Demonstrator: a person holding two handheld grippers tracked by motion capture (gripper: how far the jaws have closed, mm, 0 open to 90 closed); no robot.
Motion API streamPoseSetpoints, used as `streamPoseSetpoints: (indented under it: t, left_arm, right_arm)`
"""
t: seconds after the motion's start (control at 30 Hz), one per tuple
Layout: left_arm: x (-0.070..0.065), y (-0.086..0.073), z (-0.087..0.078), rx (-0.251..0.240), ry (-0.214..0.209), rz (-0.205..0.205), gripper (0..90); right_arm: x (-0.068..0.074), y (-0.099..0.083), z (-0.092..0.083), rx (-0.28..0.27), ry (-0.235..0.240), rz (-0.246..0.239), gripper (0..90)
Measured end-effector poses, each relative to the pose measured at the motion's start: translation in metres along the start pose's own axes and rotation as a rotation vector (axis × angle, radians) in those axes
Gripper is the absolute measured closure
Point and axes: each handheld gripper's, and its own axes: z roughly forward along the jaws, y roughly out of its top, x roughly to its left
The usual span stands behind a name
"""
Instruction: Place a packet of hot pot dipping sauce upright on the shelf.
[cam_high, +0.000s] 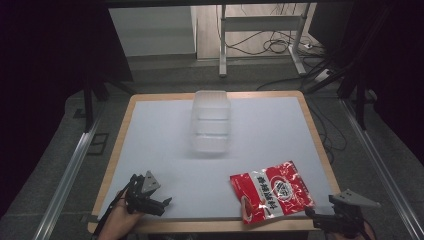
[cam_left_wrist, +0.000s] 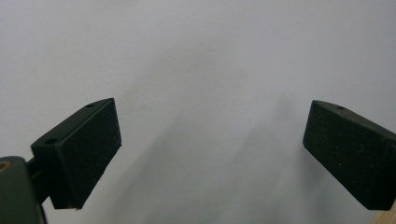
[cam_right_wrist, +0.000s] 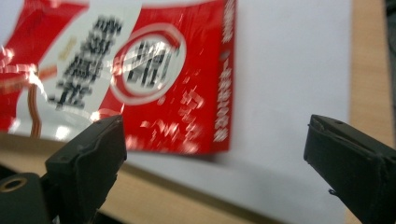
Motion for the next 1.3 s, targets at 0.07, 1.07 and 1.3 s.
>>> streamPoseSetpoints:
  t: [0.07, 1.07, 1.3]
  left_arm:
    - [0.0, 0.0, 0.0, 0.002, -0.002, 0.001, 4.3]
    - [-0.001, 0.0, 0.0, 0.003, 0.002, 0.005, 4.3]
    - [-0.001, 0.0, 0.0, 0.005, 0.002, 0.007, 4.4]
  right_arm:
    - [-0.003, -0.001, 0.0, -0.011, 0.006, 0.002, 2.9]
    - [-0.007, -0.002, 0.006, -0.031, 0.02, 0.003, 0.0]
    - [-0.003, 0.003, 0.014, -0.02, 0.041, -0.042, 0.0]
